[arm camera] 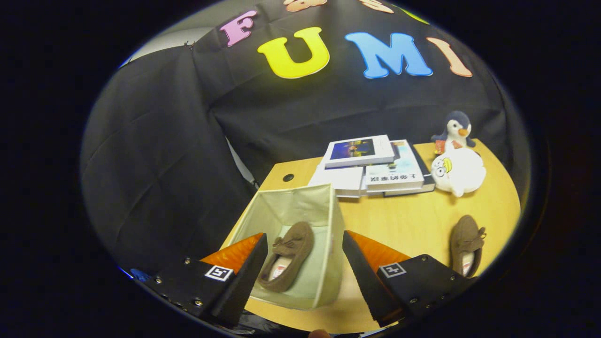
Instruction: Open the storage box then place both shoes into the box .Put the left shoe in first, then the right shoe, with the right side of both shoes facing outward in a uniform manner.
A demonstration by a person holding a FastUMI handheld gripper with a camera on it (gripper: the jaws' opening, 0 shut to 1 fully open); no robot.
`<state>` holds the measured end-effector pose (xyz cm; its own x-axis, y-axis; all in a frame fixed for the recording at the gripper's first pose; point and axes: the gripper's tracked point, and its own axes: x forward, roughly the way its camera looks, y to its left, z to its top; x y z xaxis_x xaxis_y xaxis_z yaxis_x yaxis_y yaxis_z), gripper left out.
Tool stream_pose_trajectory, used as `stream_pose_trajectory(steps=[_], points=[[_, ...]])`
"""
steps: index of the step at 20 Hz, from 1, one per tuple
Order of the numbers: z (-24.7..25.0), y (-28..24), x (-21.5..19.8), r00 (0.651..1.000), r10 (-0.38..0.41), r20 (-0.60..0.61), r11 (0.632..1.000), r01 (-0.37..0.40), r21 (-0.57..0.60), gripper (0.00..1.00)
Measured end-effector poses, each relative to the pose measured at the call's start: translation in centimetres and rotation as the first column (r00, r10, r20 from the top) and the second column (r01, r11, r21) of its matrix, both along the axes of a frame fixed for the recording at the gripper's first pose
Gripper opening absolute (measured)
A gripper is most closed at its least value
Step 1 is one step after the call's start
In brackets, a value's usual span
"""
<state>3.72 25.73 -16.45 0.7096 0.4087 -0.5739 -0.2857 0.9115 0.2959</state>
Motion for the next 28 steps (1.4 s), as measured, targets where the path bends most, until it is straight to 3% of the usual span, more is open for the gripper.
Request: stream_pose_trajectory(steps=[6,15,21,28], points=[[-0.9,-9.9,-0.3,0.993,-0.118,0.018,0.992,0.118,-0.032,0.98],[-4.5,-24.3,-1.2,0.956,-0.292,0.037,0.941,0.295,-0.167,0.97],[-8.4,-30.4,-2.1,0.94,-0.342,0.014,0.905,0.333,-0.265,0.98],[-14.4,-34.0,-3.6,0.933,-0.35,-0.08,0.873,0.294,-0.389,0.98]])
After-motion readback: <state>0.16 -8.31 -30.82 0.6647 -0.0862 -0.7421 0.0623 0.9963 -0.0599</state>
